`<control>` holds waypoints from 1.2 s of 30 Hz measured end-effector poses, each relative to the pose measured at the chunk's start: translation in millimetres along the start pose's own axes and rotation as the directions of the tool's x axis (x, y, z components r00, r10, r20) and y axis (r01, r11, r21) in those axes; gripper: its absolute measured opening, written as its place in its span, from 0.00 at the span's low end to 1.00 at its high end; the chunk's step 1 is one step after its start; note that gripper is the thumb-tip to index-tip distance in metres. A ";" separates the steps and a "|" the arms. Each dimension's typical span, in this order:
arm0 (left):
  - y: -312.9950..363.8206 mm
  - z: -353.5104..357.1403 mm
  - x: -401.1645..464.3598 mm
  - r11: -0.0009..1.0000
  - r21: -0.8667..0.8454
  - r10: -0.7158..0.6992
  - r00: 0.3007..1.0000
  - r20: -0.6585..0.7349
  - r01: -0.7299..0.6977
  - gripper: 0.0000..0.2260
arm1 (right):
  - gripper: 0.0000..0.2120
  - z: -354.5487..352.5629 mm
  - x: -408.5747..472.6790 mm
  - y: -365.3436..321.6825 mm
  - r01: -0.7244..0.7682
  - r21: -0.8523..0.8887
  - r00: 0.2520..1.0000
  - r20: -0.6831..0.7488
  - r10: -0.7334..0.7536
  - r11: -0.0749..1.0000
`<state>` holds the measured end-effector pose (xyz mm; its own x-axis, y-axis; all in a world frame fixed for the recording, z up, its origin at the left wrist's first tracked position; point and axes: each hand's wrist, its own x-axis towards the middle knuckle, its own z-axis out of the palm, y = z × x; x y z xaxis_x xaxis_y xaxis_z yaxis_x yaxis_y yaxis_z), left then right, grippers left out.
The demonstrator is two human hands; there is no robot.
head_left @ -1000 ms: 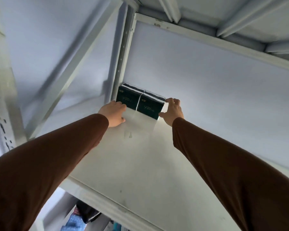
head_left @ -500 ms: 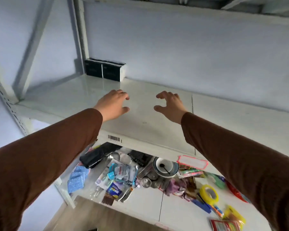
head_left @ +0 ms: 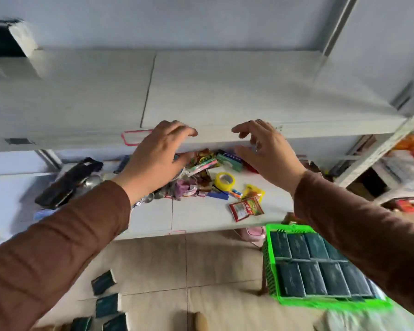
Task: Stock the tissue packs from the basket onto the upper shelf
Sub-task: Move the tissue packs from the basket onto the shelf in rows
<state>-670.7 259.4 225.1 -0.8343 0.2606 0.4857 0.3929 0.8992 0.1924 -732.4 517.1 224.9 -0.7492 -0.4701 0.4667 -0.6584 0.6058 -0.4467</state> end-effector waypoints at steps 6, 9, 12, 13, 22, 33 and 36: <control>103.4 135.2 -8.7 0.984 -0.178 0.044 0.977 0.208 -0.007 0.19 | 0.16 -27.5 -133.1 109.5 -0.273 -0.071 0.954 0.107 0.279 0.959; 153.4 199.0 -10.1 0.974 -0.224 0.051 0.936 0.348 0.030 0.20 | 0.17 -37.4 -187.0 163.1 -0.397 -0.107 0.899 0.156 0.410 0.912; 201.5 258.8 -7.3 0.969 -0.235 0.049 0.881 0.471 0.072 0.22 | 0.18 -41.8 -234.9 218.7 -0.468 -0.138 0.847 0.214 0.487 0.873; 216.0 280.3 -7.0 0.968 -0.229 0.034 0.857 0.514 0.099 0.22 | 0.18 -41.9 -249.5 238.6 -0.483 -0.145 0.829 0.241 0.504 0.864; 304.2 460.9 -27.4 0.945 -0.082 -0.103 0.525 0.845 0.317 0.30 | 0.23 -4.1 -372.2 380.0 -0.699 -0.245 0.500 0.504 0.704 0.672; 303.1 585.2 -93.3 0.989 0.100 -0.121 0.200 0.972 0.109 0.47 | 0.30 119.6 -472.0 362.2 -0.927 -0.325 0.040 0.416 0.909 0.189; 303.9 600.7 -101.0 0.993 0.100 -0.110 0.218 0.970 0.055 0.40 | 0.28 136.9 -475.4 360.5 -0.947 -0.306 -0.021 0.372 0.928 0.102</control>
<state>-699.3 717.4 -277.7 -0.5999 0.2989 -0.7422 0.3055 0.9429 0.1328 -623.5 871.1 -262.5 -0.6226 0.3330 -0.7081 0.6645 0.7029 -0.2537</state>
